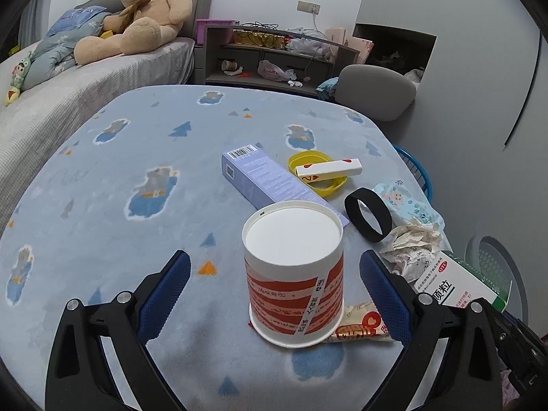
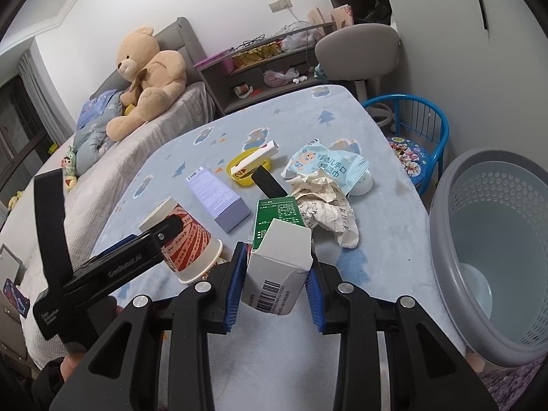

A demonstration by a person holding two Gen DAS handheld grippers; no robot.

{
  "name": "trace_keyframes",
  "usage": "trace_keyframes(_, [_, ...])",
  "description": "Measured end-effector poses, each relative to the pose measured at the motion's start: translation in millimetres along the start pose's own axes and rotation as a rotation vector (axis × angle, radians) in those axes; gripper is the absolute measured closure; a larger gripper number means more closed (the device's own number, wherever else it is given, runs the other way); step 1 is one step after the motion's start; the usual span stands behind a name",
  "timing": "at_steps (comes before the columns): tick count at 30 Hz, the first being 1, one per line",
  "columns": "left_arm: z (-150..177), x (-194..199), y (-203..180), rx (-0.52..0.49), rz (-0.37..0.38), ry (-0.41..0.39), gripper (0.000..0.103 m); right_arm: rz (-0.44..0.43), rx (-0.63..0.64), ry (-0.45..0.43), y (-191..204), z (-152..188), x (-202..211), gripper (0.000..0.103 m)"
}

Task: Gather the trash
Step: 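Grasp the red-and-white paper cup with the left gripper while the right gripper holds the box, then carry cup and box over the grey basket and open both grippers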

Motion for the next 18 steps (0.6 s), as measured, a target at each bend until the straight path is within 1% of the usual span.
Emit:
trace_keyframes(4, [0.0,-10.0,-0.5,-0.008,-0.008,0.02,0.009,-0.001,-0.003,0.004,-2.1,0.9,-1.3,0.071])
trace_keyframes(6, [0.2,-10.9,-2.1,-0.018,-0.011,0.017,0.011,0.0,-0.004,0.005,-3.2,1.6,-1.7,0.071])
trace_keyframes(8, [0.0,-9.9,-4.0,-0.033,-0.006,0.012,0.022,-0.001,-0.007,0.006,-3.1,2.1,-1.6,0.071])
trace_keyframes(9, [0.5,-9.6,-4.9,-0.039,0.003,0.016,0.035,-0.001,-0.006,0.005,-3.0,1.9,-1.3,0.071])
trace_keyframes(10, [0.2,-8.8,-6.7,-0.043,0.027,0.019,0.043,-0.001,-0.006,0.005,-3.1,1.8,-1.3,0.071])
trace_keyframes(11, [-0.5,-7.5,-7.8,-0.046,0.034,0.017,0.043,-0.001,-0.006,0.005,-3.1,1.7,-1.2,0.071])
trace_keyframes(13, [-2.2,-2.4,-8.3,-0.058,0.014,-0.003,0.043,-0.003,-0.006,-0.002,-3.1,0.8,0.4,0.071])
trace_keyframes(18, [-9.5,18.6,-9.3,-0.062,0.017,-0.043,0.043,-0.007,-0.017,-0.028,-8.6,-2.0,10.7,0.071])
Point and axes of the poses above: each gripper's, at about its wrist camera, not at the fingertips, and x roughly against the way its jaws point, y to its left, z to its underside, the point moved 5 cm from there along -x, roughly the way its jaws point, and after that the axes turned 2 degrees about -x, right-handed, at the moved point
